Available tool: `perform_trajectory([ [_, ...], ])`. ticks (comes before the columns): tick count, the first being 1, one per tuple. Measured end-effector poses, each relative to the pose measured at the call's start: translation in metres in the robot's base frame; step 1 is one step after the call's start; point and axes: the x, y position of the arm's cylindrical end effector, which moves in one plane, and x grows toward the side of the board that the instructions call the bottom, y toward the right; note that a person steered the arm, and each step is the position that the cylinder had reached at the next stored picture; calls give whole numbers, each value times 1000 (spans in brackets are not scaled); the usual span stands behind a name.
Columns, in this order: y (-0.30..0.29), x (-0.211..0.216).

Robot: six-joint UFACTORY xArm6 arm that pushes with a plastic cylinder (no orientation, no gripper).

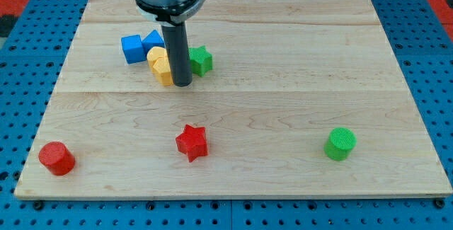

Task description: Push the green star into the yellow blocks

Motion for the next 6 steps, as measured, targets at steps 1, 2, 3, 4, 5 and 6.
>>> perform_trajectory([
  [1,51,13],
  [2,73,-13],
  [3,71,-34],
  [4,60,-43],
  [5,38,-43],
  [6,50,-43],
])
